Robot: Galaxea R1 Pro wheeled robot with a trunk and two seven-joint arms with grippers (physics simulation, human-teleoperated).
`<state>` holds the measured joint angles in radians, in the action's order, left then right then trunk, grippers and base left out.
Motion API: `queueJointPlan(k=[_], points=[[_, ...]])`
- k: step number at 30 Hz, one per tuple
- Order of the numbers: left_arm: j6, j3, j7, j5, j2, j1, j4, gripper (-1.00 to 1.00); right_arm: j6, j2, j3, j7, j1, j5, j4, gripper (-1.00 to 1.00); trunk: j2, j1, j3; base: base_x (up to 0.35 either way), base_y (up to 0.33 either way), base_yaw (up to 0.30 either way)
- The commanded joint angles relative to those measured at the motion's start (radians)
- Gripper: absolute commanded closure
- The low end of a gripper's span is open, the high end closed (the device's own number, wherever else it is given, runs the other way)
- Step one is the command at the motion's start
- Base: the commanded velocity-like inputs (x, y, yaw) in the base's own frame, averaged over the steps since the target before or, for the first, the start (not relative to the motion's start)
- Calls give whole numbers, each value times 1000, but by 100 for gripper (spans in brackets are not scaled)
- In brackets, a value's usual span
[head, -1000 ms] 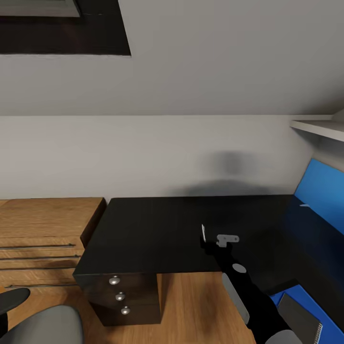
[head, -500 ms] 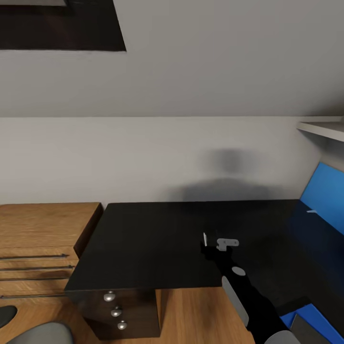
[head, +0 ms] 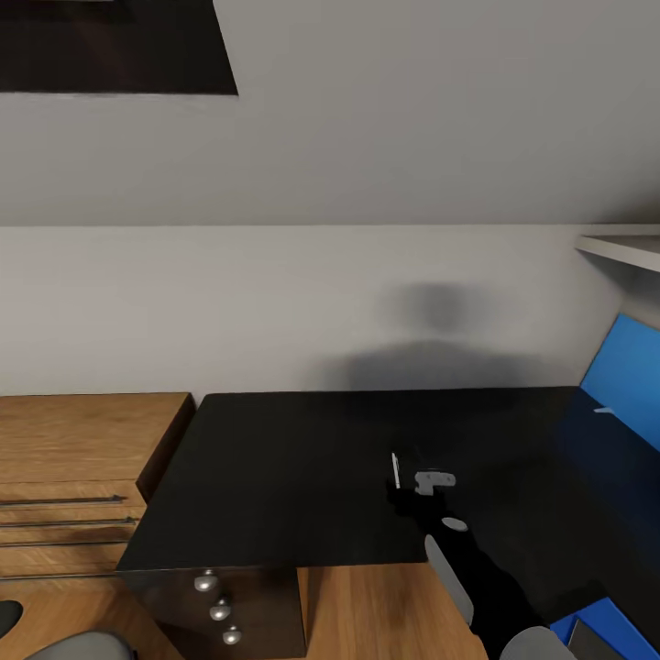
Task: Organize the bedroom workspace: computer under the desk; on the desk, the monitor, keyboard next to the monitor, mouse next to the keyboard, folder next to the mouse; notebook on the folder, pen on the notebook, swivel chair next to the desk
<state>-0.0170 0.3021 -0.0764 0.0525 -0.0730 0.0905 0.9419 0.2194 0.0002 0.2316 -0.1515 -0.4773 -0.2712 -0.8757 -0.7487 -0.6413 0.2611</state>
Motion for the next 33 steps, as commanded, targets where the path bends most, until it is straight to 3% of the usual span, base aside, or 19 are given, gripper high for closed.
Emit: queueJointPlan(k=[1,10,17,24,33], points=[[-2,4,-8,5,-2,0,2,-100,16,1,3,-8,-22,-9,21,-100,-1,0,1,4,0,0],[-1,3,-8,6,-2,0,2,-100,42,2,4,-13,-205,-9,220,-100,-1,0,1,1,0,0],[-1,4,-8,6,-1,0,2,-100,106,4,6,-31,-317,-7,292,-100,-1,0,1,0,0,0],[-1,6,-8,7,-1,0,2,-100,166,26,6,-34,-345,-8,308,-100,-1,0,1,0,0,0],[27,8,-8,7,-1,0,2,-100,186,47,6,-36,-348,-10,418,-100,-1,0,1,139,0,0]])
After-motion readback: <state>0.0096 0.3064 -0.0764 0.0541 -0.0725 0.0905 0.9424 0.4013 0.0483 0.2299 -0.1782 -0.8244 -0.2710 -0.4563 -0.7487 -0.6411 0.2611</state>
